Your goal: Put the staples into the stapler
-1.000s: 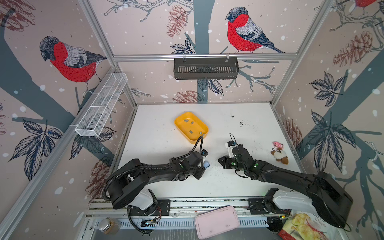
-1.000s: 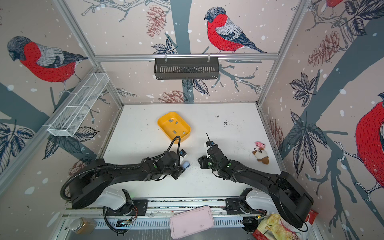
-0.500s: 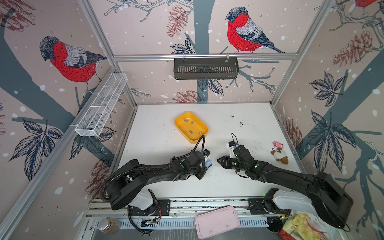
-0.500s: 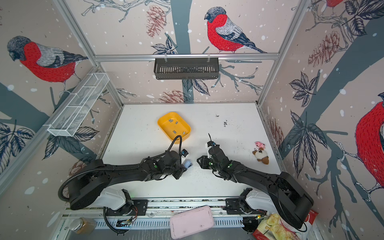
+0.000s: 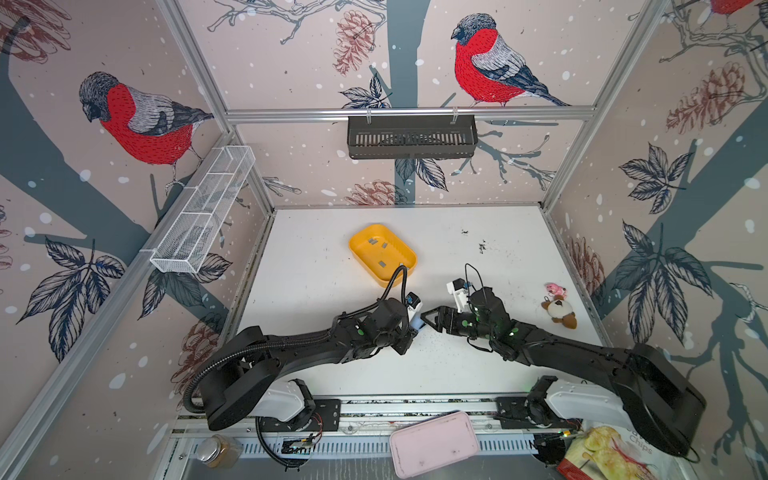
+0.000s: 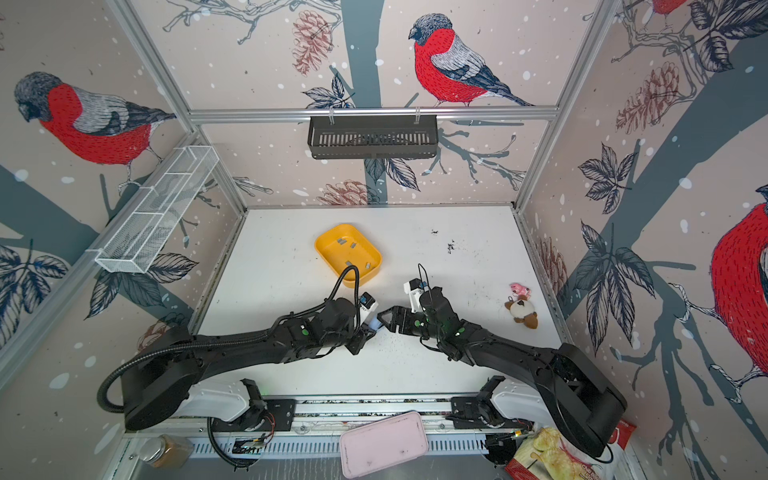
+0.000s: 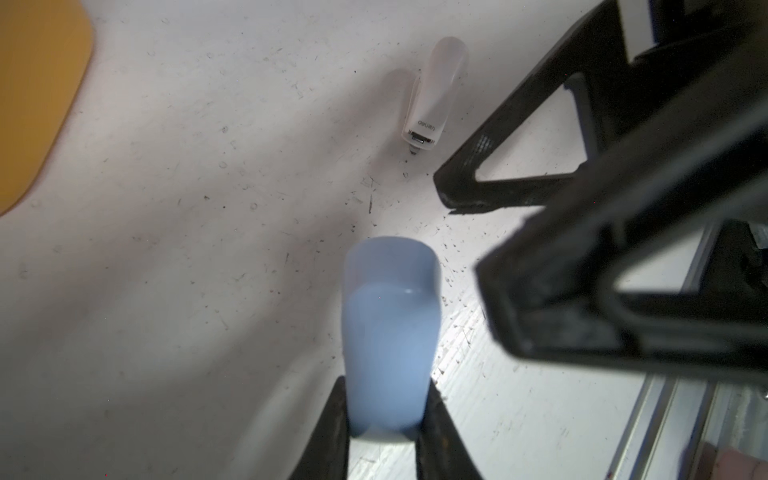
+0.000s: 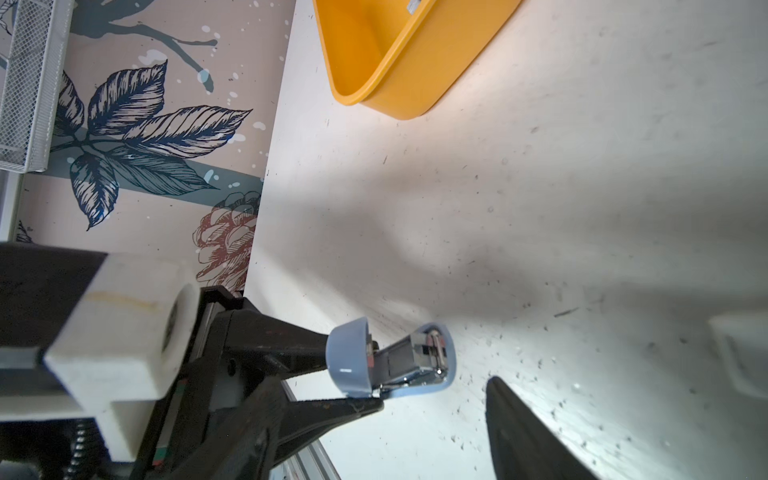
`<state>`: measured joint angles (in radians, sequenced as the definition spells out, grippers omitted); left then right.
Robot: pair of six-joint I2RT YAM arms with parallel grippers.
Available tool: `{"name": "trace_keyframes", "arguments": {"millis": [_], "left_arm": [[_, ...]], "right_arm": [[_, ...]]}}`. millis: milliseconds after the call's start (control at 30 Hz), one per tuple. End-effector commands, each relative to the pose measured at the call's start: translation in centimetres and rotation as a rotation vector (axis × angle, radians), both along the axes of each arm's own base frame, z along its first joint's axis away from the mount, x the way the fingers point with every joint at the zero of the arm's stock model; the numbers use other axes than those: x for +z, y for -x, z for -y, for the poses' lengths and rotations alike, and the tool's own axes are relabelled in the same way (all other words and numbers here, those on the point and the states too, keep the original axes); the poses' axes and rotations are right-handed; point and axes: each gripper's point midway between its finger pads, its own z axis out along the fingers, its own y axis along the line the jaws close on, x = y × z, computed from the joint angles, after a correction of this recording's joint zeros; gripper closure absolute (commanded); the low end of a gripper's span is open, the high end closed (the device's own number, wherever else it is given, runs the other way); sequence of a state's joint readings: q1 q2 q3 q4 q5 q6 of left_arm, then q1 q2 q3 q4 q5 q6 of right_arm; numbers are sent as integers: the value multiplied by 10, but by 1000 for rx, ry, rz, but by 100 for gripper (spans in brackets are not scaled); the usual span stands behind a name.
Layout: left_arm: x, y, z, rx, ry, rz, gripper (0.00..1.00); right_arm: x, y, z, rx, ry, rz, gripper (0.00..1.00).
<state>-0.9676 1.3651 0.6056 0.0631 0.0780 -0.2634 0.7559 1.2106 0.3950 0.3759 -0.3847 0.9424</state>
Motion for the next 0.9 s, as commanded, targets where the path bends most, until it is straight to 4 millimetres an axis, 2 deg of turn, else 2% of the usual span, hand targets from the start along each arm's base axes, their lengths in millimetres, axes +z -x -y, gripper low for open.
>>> {"name": "trace_keyframes", "arguments": {"millis": [0, 67, 100, 267, 367, 433, 533, 867], "left_arm": [[13, 0, 8, -3, 61, 5, 85], [15, 1, 8, -5, 69, 4, 85], [16, 2, 8, -7, 75, 6, 85], [20, 4, 7, -11, 90, 7, 85], [20, 5, 8, -14, 97, 0, 85], [17, 6, 7, -13, 93, -6, 85], [17, 6, 8, -10, 97, -8, 85], [17, 6, 8, -13, 96, -9, 85]], "right_arm": [[10, -2, -10, 10, -52, 16, 19], [11, -2, -13, 11, -63, 14, 18], [5, -2, -15, 12, -58, -1, 19], [7, -4, -22, 13, -81, 0, 27], [9, -7, -24, 8, -82, 8, 37], [9, -9, -24, 4, -72, 10, 48], [9, -9, -23, 3, -60, 14, 57], [6, -8, -19, -5, -41, 16, 64]]}}
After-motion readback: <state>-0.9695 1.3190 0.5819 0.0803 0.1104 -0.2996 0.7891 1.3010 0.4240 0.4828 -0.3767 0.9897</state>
